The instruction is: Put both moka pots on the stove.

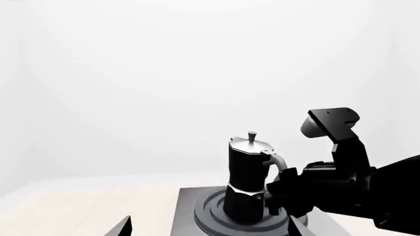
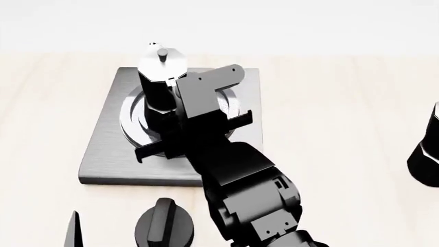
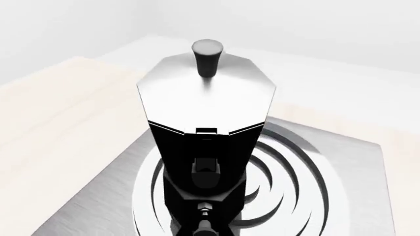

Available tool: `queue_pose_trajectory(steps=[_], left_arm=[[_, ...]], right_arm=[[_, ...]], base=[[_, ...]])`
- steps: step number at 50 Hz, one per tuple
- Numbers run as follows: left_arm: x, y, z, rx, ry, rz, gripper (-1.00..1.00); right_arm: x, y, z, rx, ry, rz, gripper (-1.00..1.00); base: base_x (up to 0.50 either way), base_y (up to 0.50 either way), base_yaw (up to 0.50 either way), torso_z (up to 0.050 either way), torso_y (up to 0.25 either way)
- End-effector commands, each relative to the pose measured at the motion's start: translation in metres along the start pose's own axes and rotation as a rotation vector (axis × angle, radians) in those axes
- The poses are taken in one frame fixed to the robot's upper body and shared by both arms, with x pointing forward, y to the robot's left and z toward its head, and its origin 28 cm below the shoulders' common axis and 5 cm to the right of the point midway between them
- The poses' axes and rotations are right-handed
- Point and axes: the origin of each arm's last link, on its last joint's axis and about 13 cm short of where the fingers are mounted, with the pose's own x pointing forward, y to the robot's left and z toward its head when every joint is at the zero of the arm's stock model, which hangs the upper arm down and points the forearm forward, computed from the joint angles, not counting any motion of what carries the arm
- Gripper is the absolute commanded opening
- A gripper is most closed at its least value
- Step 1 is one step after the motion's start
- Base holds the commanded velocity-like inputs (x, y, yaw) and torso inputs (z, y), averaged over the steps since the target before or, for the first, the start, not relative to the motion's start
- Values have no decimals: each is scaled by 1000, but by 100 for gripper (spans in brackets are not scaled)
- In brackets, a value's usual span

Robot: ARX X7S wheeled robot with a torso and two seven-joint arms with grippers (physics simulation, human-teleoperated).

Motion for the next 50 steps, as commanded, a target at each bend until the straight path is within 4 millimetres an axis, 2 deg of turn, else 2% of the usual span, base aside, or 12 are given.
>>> queue_pose_trajectory(steps=[1, 12, 13, 20, 25, 31, 41, 50], left_arm=[[0, 0, 0, 0, -5, 1, 100], [0, -1, 1, -2, -7, 1, 100], [0, -1, 0, -1, -6, 0, 100], [0, -1, 0, -2, -7, -1, 100], [0, -1, 0, -2, -8, -1, 100], [0, -1, -1, -3, -7, -1, 100], [-1, -2, -2, -3, -8, -4, 100], [0, -2, -1, 0, -7, -1, 100]], right_arm=[[1, 0, 5, -21, -28, 2, -100], [3, 0, -1, -29, -1, 2, -100], [2, 0, -2, -31, 4, 9, 100], [2, -1, -1, -27, -1, 2, 100], [-6, -2, 2, -19, -39, 1, 100], [-35, -1, 1, -14, -103, 18, 100], [-98, -2, 1, -29, -224, 31, 100], [-134, -16, 6, -60, -383, -70, 100]], base=[[0, 0, 0, 0, 0], [0, 0, 0, 0, 0], [0, 0, 0, 0, 0], [0, 0, 0, 0, 0], [0, 0, 0, 0, 0], [0, 0, 0, 0, 0], [0, 0, 0, 0, 0], [0, 0, 0, 0, 0]])
